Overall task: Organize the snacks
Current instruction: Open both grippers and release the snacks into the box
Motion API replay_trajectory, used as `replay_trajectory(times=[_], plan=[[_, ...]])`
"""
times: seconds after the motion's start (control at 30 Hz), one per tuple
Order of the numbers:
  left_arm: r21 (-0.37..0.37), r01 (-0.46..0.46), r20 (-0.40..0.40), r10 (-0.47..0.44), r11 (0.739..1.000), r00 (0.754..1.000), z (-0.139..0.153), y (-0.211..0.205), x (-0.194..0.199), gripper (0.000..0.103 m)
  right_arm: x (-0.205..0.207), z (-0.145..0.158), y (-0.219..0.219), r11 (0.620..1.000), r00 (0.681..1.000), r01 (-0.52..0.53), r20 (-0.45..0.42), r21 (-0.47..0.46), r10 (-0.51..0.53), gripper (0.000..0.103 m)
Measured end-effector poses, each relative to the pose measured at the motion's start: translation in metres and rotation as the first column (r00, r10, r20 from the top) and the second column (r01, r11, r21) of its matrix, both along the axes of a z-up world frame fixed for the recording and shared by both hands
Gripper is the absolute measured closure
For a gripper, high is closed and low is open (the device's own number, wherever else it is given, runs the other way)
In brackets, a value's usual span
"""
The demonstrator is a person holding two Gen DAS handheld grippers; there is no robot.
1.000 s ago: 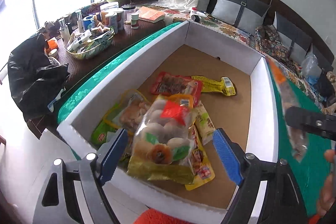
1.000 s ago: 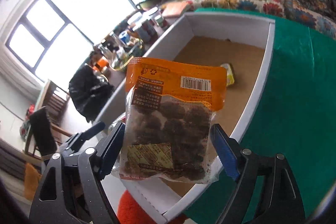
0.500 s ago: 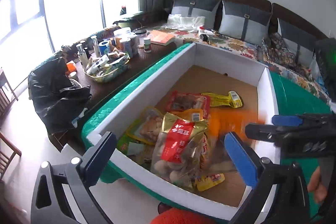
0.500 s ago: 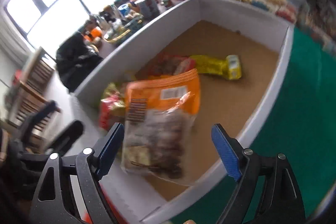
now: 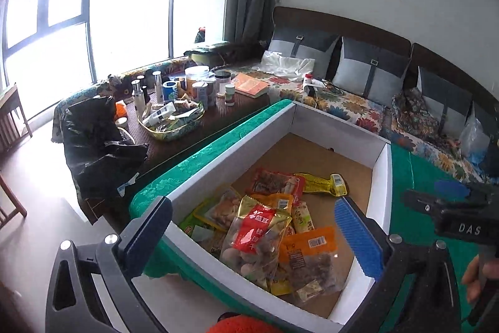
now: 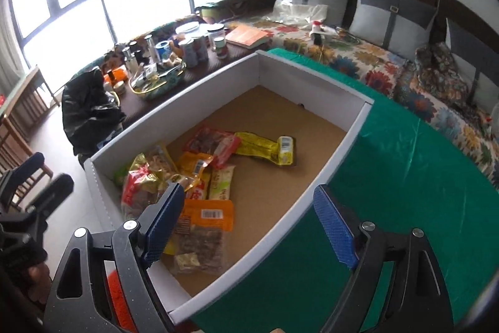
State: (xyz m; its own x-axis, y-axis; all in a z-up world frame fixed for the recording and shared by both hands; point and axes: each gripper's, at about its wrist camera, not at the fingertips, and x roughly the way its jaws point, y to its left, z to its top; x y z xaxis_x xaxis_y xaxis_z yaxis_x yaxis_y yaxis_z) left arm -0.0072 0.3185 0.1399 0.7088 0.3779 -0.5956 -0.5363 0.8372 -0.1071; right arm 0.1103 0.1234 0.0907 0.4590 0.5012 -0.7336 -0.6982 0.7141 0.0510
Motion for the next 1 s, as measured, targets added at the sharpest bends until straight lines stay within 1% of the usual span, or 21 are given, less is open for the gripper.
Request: replay_trajectory(times=[0.1, 0.13, 0.17, 0.23, 0.33, 0.53, 0.67, 0.83, 1.0], plan=[[-0.054, 0.041, -0.037, -0.043, 0.998, 0.998, -0.003, 0.003, 0.004, 0.0, -0.002, -0.003, -0.004, 0.999, 1.0, 0.021, -0.008, -0.038, -0.021, 0.016], [-0.076, 0.041, -0.077, -0.047, 0.996, 0.996, -0.007, 0.005, 0.007, 0.0, -0.004, -0.004, -0.006, 0.998, 1.0, 0.025, -0.016, -0.05, -0.026, 0.016], [-0.082, 0.035, -0.102, -0.043, 0.996, 0.994, -0.011, 0.007, 0.01, 0.0, -0.006, -0.005, -0.006, 0.998, 0.999, 0.03, -0.026, -0.06, -0.031, 0.016], [-0.065, 0.014, -0.159, -0.025, 0.998, 0.987, -0.019, 0.007, 0.012, 0.0, -0.011, -0.007, -0.007, 0.996, 0.998, 0.037, -0.045, -0.079, -0.04, 0.016], [-0.027, 0.013, -0.187, -0.018, 1.0, 0.982, -0.021, 0.005, 0.011, 0.0, -0.018, -0.009, -0.007, 0.996, 0.997, 0.037, -0.07, -0.08, -0.042, 0.016], [-0.008, 0.008, -0.204, -0.009, 1.0, 0.979, -0.018, 0.003, 0.006, 0.0, -0.032, -0.006, 0.0, 0.996, 0.998, 0.011, -0.063, -0.088, -0.017, 0.016], [-0.028, 0.011, -0.207, -0.017, 1.0, 0.978, -0.016, 0.004, 0.007, 0.0, -0.037, -0.007, 0.004, 0.995, 0.998, 0.006, -0.056, -0.095, -0.011, 0.016], [-0.03, 0.019, -0.203, -0.024, 0.999, 0.979, -0.015, 0.004, 0.009, 0.0, -0.04, -0.005, 0.006, 0.994, 0.999, 0.006, -0.043, -0.105, -0.011, 0.016], [-0.024, -0.015, -0.206, 0.009, 1.0, 0.979, -0.016, 0.01, 0.008, 0.0, -0.039, -0.004, 0.007, 0.994, 0.999, 0.008, -0.036, -0.107, -0.012, 0.016]])
